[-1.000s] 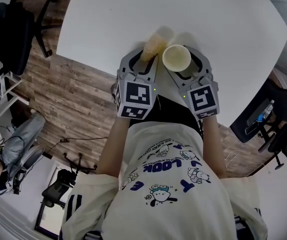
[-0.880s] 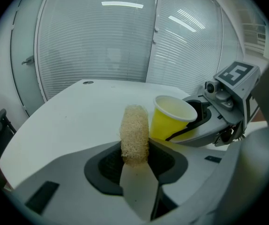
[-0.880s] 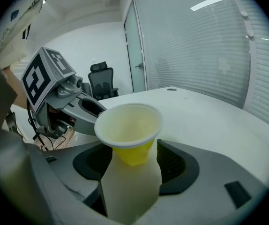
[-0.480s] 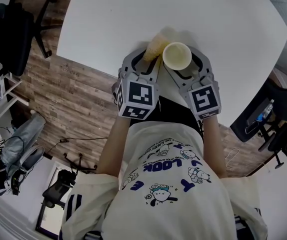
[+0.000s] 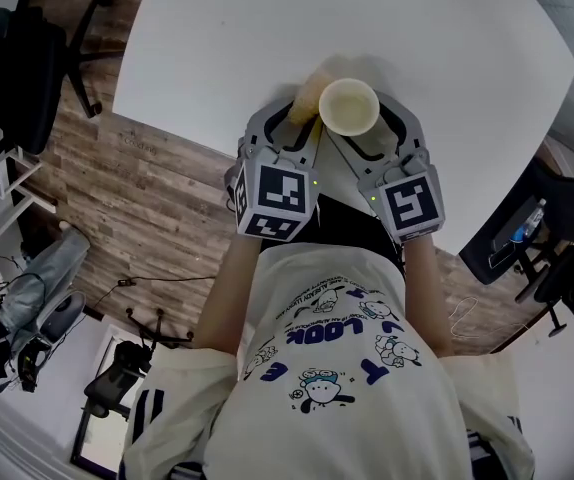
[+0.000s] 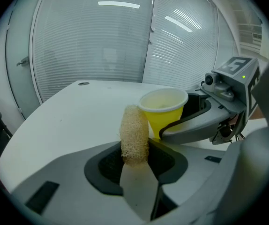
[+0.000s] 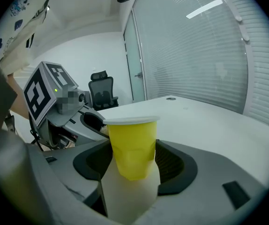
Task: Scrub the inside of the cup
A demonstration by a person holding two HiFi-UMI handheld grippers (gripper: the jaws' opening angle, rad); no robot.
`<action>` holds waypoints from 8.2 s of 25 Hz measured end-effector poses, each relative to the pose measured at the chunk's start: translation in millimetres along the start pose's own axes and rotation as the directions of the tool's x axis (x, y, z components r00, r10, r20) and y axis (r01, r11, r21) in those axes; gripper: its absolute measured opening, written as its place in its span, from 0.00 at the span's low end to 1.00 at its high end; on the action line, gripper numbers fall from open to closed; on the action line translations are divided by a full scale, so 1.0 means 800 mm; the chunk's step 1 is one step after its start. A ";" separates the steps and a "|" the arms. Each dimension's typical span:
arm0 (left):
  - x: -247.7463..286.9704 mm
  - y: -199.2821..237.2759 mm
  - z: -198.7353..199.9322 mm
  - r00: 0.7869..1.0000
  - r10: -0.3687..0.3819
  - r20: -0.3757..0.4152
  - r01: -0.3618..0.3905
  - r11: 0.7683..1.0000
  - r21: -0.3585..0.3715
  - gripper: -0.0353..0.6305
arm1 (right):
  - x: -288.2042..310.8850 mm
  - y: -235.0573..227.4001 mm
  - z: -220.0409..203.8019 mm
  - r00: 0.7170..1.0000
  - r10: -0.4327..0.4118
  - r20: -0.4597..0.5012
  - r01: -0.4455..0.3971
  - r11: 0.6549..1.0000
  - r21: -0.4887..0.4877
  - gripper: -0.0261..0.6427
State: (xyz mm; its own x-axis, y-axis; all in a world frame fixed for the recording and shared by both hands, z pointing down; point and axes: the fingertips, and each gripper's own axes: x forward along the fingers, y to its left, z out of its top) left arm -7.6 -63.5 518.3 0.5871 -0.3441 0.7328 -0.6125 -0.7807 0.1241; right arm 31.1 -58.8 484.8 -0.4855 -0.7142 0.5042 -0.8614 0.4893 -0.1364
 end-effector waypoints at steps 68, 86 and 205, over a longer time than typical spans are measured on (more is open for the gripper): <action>-0.113 -0.032 0.141 0.999 -0.050 0.016 0.014 0.557 0.831 0.29 | -0.060 0.002 0.117 0.986 -0.137 -0.097 0.036 0.736 -0.676 0.43; -0.105 -0.065 0.096 0.907 -0.334 -0.257 0.420 0.666 0.616 0.28 | -0.062 0.033 0.083 0.975 -0.114 -0.188 -0.102 0.523 -0.846 0.43; -0.083 -0.079 0.062 0.959 -0.141 -0.244 0.278 0.342 0.898 0.27 | -0.061 0.063 0.027 0.839 0.293 -0.459 -0.440 0.861 -0.256 0.42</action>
State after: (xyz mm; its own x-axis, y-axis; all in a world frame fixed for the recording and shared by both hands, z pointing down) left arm 18.3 -17.2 428.3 0.5207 -0.0926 0.8487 0.4292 -0.8310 -0.3540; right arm 8.3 -10.0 434.9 -0.5911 -0.2263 0.7742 -0.4895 0.8635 -0.1213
